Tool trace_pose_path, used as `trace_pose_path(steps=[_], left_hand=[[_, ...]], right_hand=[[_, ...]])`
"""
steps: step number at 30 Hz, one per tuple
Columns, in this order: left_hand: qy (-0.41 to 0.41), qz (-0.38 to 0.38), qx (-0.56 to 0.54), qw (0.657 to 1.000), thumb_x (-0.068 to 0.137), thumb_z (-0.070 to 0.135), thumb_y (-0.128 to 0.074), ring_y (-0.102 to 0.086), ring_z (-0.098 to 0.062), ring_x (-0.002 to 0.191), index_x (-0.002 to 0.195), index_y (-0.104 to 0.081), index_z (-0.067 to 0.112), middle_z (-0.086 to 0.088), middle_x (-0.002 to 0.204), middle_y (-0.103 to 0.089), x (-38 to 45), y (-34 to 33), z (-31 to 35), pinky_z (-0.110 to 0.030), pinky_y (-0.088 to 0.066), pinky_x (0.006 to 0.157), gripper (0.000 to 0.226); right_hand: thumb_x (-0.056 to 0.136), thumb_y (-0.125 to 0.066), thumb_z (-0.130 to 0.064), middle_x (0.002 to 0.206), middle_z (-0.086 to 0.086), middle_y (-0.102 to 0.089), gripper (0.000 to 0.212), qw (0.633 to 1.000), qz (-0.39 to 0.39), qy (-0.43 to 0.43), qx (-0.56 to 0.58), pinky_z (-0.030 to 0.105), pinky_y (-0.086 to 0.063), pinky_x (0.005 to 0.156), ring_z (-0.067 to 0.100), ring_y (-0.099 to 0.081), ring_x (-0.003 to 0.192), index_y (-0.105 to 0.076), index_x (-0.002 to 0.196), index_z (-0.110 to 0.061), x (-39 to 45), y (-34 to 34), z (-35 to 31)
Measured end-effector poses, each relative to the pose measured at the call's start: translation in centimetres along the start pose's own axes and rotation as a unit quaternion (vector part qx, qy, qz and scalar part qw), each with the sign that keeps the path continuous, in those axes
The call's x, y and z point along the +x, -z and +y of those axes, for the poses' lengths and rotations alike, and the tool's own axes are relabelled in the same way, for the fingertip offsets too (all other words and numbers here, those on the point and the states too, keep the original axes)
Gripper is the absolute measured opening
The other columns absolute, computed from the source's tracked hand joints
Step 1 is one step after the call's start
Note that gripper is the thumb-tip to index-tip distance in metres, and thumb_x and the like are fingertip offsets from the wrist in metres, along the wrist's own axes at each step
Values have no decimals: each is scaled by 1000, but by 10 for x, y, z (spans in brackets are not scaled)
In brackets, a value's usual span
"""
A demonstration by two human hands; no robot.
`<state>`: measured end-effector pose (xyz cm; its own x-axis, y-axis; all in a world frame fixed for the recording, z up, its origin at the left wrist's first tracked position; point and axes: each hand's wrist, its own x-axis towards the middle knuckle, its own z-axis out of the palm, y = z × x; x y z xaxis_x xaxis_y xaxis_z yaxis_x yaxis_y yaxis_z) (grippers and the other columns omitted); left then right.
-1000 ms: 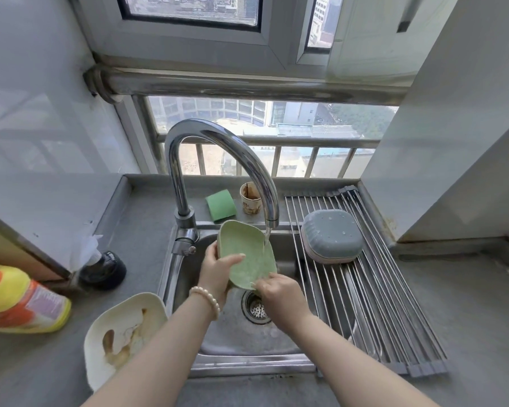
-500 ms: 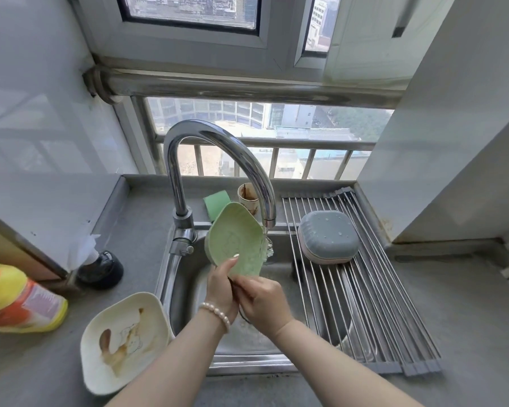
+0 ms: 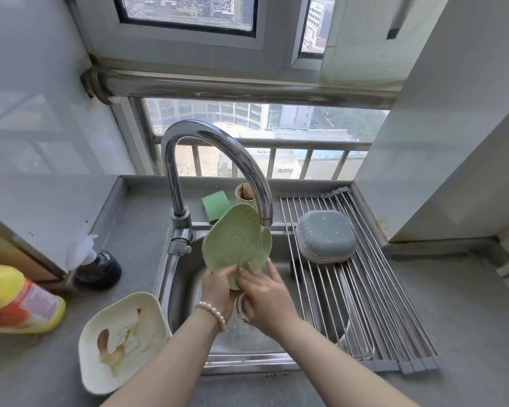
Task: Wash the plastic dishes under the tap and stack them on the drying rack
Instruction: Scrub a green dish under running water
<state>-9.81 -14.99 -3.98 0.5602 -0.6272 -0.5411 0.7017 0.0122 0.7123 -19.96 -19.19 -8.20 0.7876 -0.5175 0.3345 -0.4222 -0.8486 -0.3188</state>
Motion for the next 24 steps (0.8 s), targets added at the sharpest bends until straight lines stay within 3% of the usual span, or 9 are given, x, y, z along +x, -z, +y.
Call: trace_pose_path(steps=[3, 6, 10, 11, 13, 16, 20, 22, 24], left_hand=[[7, -3, 47, 999, 87, -10, -47, -66, -29, 81, 109, -61, 1, -17, 98, -68, 2, -6, 2, -43, -57, 67, 28], [3, 2, 109, 994, 87, -7, -48, -66, -29, 86, 113, -59, 5, -17, 104, -67, 0, -8, 0, -46, -57, 72, 31], [23, 22, 200, 979, 89, 4, -50, -63, -27, 78, 101, -61, 5, -13, 91, -66, 2, -4, 11, -41, -56, 68, 16], [37, 33, 220, 974, 89, 7, -51, -62, -27, 74, 96, -61, 5, -14, 85, -65, 4, -2, 15, -39, -56, 65, 12], [60, 51, 212, 974, 87, 13, -53, -62, -29, 71, 92, -62, 3, -16, 83, -65, 6, 3, 20, -39, -55, 65, 14], [65, 1, 71, 995, 87, 17, -55, -65, -27, 74, 97, -64, 4, -15, 88, -68, 1, 7, 14, -32, -55, 60, 19], [6, -76, -38, 996, 74, 10, -69, -62, -16, 66, 91, -61, 7, -7, 76, -63, -14, -3, -13, -26, -51, 59, 19], [-16, -44, -35, 998, 78, 21, -69, -63, -18, 75, 99, -61, 6, -6, 82, -65, -14, -8, -14, -31, -52, 73, 27], [-42, 11, 5, 999, 91, 24, -58, -64, -22, 85, 108, -60, 6, -10, 95, -66, -9, -13, -7, -37, -52, 83, 25]], right_hand=[[59, -78, -17, 133, 7, -58, 71, 983, -76, -71, -152, 61, -30, 105, 25, -51, 127, -60, 127, -10, 10, 3, 20], [71, -73, -24, 143, 11, -47, 73, 972, -76, -119, -189, 60, -8, 114, 26, -37, 137, -49, 137, -7, 13, -3, 23], [56, -82, -13, 119, 15, -66, 63, 976, -45, -78, -196, 59, -27, 108, 34, -57, 119, -66, 116, -1, 2, -12, 22], [52, -82, -5, 109, 13, -70, 55, 980, -27, -59, -186, 56, -37, 105, 32, -63, 110, -71, 106, -2, 2, -10, 24], [49, -73, 5, 79, 5, -73, 31, 991, 19, -13, -133, 46, -56, 84, 25, -71, 81, -73, 77, -10, 2, -9, 28], [50, -57, 1, 56, -1, -61, 20, 998, 38, 9, -49, 28, -53, 55, 21, -61, 53, -63, 57, -16, 8, -2, 23], [51, -65, -8, 44, -2, -54, 12, 995, 86, -47, -13, 20, -35, 36, 18, -51, 37, -58, 49, -17, 26, 7, -6], [61, -66, -7, 48, -1, -59, 11, 985, 122, -103, 68, 20, -37, 37, 17, -53, 39, -63, 56, -16, 29, 3, -21], [73, -62, -6, 65, 0, -70, 19, 969, 97, -138, 183, 23, -48, 50, 17, -64, 55, -74, 81, -18, 23, 1, -23]])
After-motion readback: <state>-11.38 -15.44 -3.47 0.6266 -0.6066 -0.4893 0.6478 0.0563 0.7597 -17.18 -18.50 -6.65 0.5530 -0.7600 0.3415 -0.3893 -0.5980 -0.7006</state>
